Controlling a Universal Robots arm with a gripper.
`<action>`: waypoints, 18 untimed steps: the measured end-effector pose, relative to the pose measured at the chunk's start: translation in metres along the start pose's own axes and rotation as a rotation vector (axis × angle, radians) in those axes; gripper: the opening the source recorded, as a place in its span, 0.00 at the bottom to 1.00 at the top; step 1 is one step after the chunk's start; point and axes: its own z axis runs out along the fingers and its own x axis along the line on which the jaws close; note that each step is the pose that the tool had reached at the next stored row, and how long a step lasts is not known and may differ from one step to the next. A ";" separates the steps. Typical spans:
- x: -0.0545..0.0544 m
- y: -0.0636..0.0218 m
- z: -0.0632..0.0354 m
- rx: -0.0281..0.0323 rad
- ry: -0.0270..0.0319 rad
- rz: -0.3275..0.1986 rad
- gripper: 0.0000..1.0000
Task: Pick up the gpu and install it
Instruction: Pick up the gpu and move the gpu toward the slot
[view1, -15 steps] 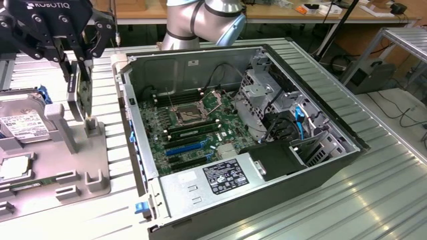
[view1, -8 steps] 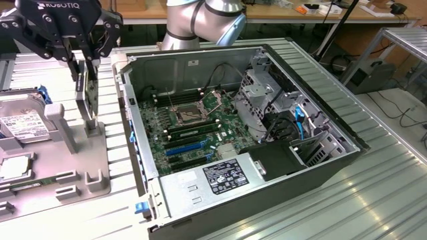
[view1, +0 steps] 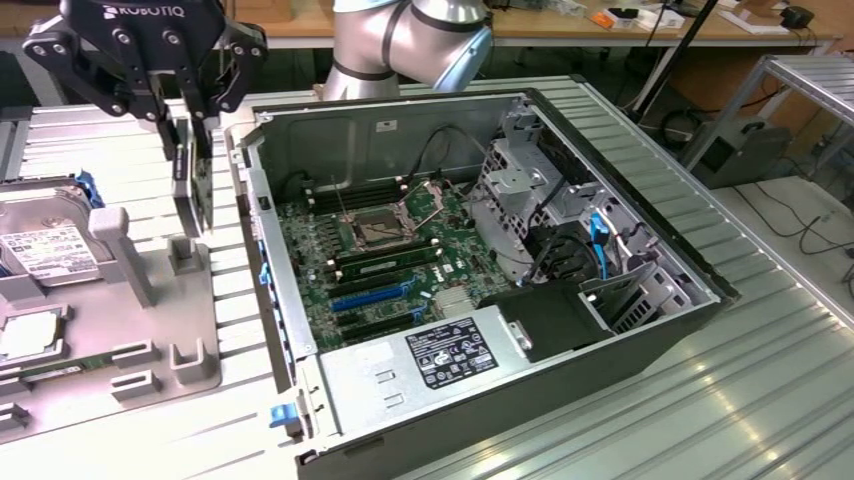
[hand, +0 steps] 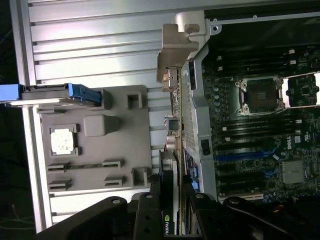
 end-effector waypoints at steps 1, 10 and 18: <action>-0.002 0.0002 0.0000 0.0000 0.0000 0.000 0.27; -0.003 0.0003 0.0001 0.0000 0.0000 0.000 0.27; -0.008 0.0008 0.0002 0.0000 0.0000 0.000 0.27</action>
